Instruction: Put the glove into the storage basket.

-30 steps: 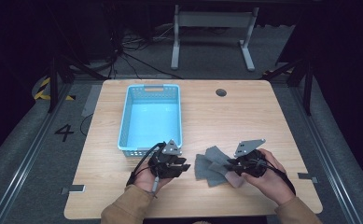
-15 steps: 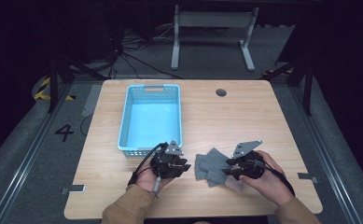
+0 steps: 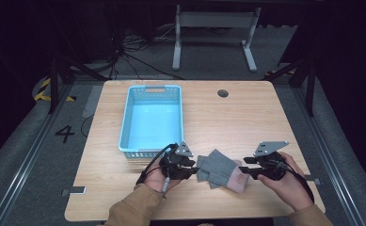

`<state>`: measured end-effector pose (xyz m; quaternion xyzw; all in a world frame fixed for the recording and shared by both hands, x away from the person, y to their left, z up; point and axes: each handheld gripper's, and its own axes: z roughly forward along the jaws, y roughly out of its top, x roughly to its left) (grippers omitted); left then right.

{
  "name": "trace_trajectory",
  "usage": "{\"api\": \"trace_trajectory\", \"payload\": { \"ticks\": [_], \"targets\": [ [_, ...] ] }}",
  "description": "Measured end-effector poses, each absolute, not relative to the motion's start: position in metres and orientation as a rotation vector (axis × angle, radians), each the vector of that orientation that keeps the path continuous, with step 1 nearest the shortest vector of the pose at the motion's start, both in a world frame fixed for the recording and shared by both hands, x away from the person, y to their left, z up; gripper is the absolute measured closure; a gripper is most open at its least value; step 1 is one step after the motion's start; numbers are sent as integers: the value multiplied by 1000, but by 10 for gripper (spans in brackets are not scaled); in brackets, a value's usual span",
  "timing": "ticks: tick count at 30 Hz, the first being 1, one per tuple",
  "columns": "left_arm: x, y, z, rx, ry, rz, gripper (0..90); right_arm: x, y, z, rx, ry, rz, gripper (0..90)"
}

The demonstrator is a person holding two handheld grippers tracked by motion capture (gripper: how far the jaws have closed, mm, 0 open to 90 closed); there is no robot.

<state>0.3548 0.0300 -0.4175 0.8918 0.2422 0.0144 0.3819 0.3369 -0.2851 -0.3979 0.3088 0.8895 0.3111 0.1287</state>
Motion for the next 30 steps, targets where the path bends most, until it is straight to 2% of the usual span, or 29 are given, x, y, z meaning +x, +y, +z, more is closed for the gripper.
{"api": "trace_trajectory", "payload": {
  "ticks": [6, 18, 21, 30],
  "targets": [
    [358, 25, -421, 2285, 641, 28, 674, 333, -301, -397, 943, 2572, 902, 592],
    [362, 23, -425, 2293, 680, 20, 726, 331, -318, -402, 992, 2592, 808, 630],
    [364, 22, -427, 2279, 699, -13, 727, 332, -319, -406, 984, 2635, 771, 633],
    [367, 19, -431, 2290, 708, 26, 718, 331, -314, -417, 939, 2716, 726, 620]
  ]
}}
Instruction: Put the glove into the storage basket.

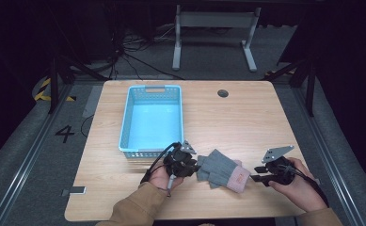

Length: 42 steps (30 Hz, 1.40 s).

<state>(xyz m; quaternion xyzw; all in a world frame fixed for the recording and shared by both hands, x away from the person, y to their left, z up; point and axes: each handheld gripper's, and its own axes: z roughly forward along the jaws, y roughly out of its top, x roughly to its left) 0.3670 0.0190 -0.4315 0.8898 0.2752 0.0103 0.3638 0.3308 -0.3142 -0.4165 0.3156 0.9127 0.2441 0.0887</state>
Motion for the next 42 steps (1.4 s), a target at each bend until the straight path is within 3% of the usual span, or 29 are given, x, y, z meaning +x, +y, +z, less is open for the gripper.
{"api": "trace_trajectory", "payload": {
  "ticks": [4, 16, 30, 36, 42],
  "targets": [
    [369, 15, -436, 2287, 716, -26, 711, 331, -313, -420, 937, 2715, 719, 610],
    [371, 0, -447, 2384, 700, -13, 685, 333, -311, -422, 933, 2714, 719, 607],
    [359, -15, -440, 2437, 599, 45, 759, 333, -307, -424, 921, 2721, 709, 612],
    [359, -11, -439, 2439, 645, 88, 737, 333, -307, -425, 925, 2721, 709, 609],
    [365, -11, -444, 2444, 677, 48, 719, 333, -306, -427, 923, 2724, 700, 608]
  ]
}}
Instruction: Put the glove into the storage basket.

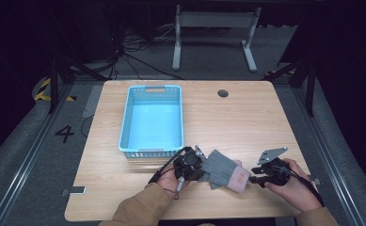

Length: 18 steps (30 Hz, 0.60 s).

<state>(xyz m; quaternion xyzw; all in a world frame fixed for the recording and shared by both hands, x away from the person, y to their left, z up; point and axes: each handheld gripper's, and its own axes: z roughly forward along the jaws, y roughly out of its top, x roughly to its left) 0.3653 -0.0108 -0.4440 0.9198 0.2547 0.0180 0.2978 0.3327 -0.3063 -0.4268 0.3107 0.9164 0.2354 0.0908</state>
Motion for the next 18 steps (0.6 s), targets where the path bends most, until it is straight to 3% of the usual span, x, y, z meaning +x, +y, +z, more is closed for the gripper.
{"api": "trace_trajectory", "payload": {
  "ticks": [7, 13, 18],
  "targets": [
    [363, -13, -442, 2450, 647, 66, 751, 333, -304, -427, 913, 2728, 691, 614],
    [361, -16, -440, 2463, 625, 112, 855, 333, -303, -427, 908, 2727, 691, 630],
    [359, -15, -434, 2441, 615, 124, 878, 330, -301, -422, 860, 2725, 708, 809]
  ]
}}
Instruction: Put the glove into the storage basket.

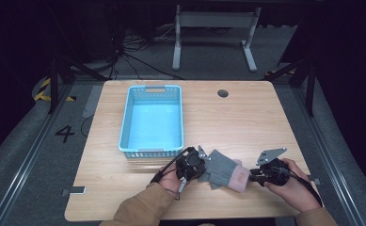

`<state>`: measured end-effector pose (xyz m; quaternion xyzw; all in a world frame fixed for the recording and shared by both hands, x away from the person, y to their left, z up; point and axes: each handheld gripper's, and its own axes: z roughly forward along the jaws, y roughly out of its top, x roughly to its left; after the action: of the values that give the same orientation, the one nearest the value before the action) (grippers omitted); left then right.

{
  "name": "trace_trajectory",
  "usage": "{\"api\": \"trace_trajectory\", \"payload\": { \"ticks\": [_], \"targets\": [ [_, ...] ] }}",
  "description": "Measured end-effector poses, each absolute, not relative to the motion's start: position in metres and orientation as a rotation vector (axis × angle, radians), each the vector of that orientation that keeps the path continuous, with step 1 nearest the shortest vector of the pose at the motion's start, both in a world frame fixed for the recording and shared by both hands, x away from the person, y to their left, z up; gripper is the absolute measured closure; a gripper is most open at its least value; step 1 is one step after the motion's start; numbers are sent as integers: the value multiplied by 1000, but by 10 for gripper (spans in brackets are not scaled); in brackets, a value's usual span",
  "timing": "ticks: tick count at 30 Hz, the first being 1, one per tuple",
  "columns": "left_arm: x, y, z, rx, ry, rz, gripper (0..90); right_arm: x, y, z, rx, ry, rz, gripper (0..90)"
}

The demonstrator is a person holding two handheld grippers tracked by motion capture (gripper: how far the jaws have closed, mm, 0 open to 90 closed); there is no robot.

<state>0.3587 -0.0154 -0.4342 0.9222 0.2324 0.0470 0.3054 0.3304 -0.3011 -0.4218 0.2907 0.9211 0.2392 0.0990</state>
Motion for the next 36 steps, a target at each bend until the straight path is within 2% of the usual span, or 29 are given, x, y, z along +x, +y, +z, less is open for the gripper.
{"api": "trace_trajectory", "payload": {
  "ticks": [2, 7, 17, 36],
  "targets": [
    [358, -15, -432, 2437, 606, 127, 880, 330, -301, -420, 858, 2712, 701, 847],
    [354, -13, -427, 2422, 593, 137, 884, 328, -303, -412, 873, 2697, 738, 872],
    [343, 0, -411, 2373, 590, 154, 885, 332, -305, -396, 900, 2623, 815, 878],
    [329, 1, -416, 2401, 587, 91, 884, 356, -293, -404, 880, 2612, 799, 879]
  ]
}}
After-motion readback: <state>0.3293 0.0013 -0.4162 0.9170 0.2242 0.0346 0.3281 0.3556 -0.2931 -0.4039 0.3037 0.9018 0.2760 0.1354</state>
